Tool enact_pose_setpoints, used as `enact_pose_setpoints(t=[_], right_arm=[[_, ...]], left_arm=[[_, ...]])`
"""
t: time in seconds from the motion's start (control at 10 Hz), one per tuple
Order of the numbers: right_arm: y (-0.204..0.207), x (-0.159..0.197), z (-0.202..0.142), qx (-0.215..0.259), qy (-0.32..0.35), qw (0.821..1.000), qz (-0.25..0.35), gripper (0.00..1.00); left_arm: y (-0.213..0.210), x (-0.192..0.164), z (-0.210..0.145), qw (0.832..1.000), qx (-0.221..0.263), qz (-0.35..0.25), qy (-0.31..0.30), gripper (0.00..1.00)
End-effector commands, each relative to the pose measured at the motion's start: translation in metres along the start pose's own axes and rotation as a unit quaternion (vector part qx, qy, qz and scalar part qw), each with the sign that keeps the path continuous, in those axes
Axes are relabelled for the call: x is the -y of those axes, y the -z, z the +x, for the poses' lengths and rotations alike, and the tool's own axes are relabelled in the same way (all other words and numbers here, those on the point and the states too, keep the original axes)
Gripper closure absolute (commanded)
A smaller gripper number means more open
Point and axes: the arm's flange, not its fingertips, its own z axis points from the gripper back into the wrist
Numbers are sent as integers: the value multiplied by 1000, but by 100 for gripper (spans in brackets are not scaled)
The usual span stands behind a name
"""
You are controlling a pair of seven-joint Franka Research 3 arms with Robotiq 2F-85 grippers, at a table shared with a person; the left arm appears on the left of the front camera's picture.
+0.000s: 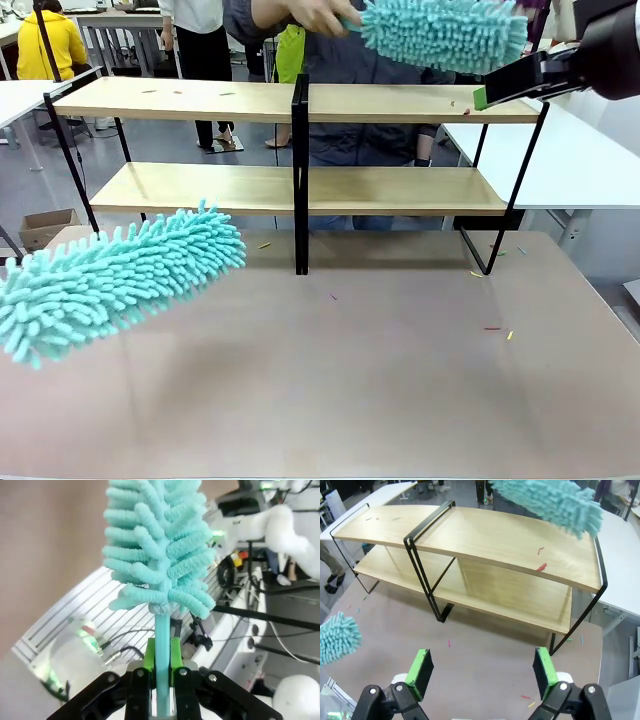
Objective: Clean the shelves.
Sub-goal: Clean another randomly selected level of the Shelf with the Duster.
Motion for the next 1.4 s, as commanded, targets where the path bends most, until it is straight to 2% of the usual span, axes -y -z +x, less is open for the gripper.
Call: enact_pose_setpoints(t=[0.0,0.2,0.3,0.4,0.7,0.9,1.0,1.3], right_arm=[[0,1,1,1,1,1000,1,0],[0,1,1,1,1,1000,1,0],[0,1,1,1,1,1000,1,0],[0,1,1,1,1,1000,1,0],[0,1,1,1,1,1000,1,0],[0,1,1,1,1,1000,1,0],[0,1,1,1,1,1000,1,0],[0,1,1,1,1,1000,1,0]], left_arm=[[4,4,8,1000,7,11,-4,87],[67,1,42,996,-64,57,-29,87],[99,0,64,993,-65,82,-57,87],[123,-5,81,988,-27,119,-93,87],[164,-13,97,976,70,171,-116,87],[177,-17,97,975,22,181,-127,87],[131,-6,153,979,41,162,-112,87],[131,-6,153,979,41,162,-112,87]])
